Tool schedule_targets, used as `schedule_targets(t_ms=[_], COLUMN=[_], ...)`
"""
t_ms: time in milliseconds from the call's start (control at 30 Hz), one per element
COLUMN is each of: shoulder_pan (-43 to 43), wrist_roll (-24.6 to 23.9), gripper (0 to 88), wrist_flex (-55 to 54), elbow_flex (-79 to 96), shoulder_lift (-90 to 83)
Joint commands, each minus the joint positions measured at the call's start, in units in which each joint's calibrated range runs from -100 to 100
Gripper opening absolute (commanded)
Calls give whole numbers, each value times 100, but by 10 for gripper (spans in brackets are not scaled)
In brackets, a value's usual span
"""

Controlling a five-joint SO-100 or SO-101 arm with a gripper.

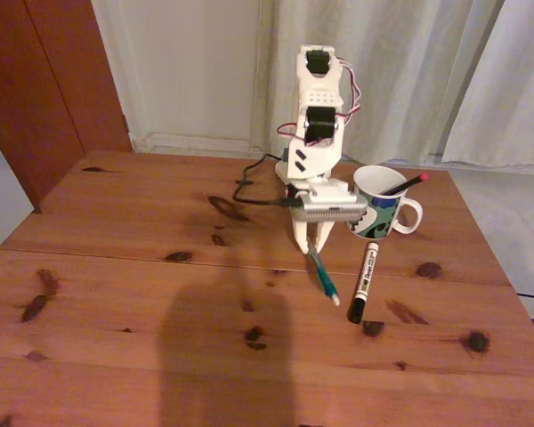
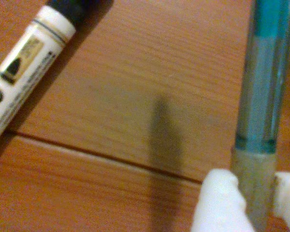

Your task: Clean up the desk and place the pens and markers into the cup

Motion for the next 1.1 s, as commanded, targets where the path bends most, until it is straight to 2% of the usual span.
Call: schedule_targets(t_ms=[0, 133, 333, 567, 767, 1067], shoulder_pan=[-5, -53, -69, -294, -616, -1348], wrist_roll=[-126, -420, -509, -514, -514, -509], gripper=[8, 8, 7, 7, 7, 7], wrist_flex=[-103, -112, -198, -1996, -3364, -3914], elbow_flex=[224, 711, 1441, 3191, 4498, 5328], shoulder_lift=[-1064, -2107, -3712, -5458, -6294, -6914])
